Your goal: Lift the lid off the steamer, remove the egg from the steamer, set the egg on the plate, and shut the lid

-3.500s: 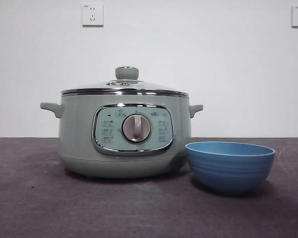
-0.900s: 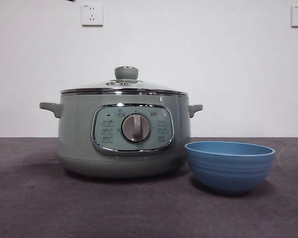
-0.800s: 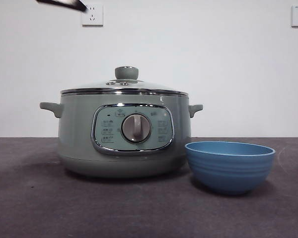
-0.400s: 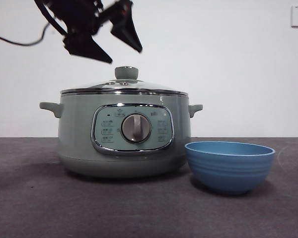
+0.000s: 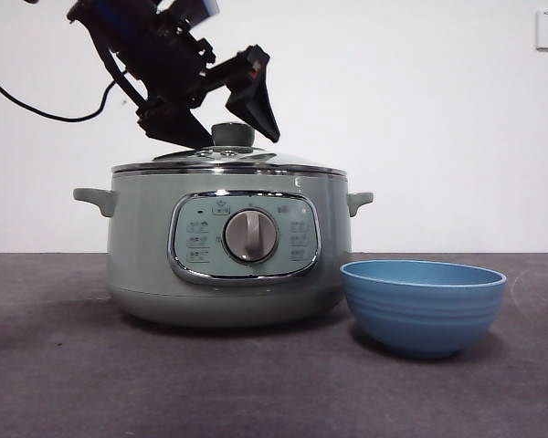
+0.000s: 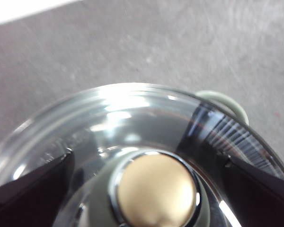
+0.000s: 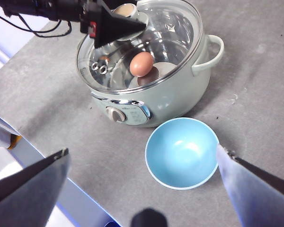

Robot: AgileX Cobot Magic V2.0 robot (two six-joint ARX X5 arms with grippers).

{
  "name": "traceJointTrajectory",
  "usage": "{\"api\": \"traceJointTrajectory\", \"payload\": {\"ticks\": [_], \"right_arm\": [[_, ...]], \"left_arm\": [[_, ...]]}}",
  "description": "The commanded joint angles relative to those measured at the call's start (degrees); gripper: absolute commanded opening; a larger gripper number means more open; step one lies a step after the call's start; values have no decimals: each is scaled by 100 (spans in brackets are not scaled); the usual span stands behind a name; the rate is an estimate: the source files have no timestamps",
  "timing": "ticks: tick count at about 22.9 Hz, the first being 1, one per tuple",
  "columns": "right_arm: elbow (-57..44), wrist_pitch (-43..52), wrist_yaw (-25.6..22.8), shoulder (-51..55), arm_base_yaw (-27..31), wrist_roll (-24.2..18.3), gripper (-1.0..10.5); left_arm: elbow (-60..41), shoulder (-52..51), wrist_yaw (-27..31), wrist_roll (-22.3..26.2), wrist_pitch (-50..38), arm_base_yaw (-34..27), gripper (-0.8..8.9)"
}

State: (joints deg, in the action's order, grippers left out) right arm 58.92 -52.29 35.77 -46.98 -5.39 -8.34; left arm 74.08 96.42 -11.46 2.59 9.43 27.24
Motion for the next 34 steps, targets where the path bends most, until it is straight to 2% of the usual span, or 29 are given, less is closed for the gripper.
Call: {"api": "traceJointTrajectory", "payload": {"ticks": [1,6,7,10,13,21,27,34], "right_arm": [[9,33,-15,-2,-9,37,599],[9,35,-17,-7,-9,35,598],[9,35,-17,-7,-9,35,598],[9,33,-17,-28,-9,35,598],[9,33,-17,-28,-9,37,598],[9,33,-17,-28,-9,37,598],[9,33,-17,-28,-9,37,598],[9,50,-11,-103,-9,37,598]], "left_arm": [[-4,44,94,63,37,79,450],[-4,44,85,39,201,81,147],[-4,44,83,39,247,81,111],[-4,44,83,39,396,79,98],[-4,44,79,39,428,79,-12],[76,-26,72,20,332,79,-12],[496,-238,72,17,455,79,-12],[966,-686,87,20,951,79,-12]]}}
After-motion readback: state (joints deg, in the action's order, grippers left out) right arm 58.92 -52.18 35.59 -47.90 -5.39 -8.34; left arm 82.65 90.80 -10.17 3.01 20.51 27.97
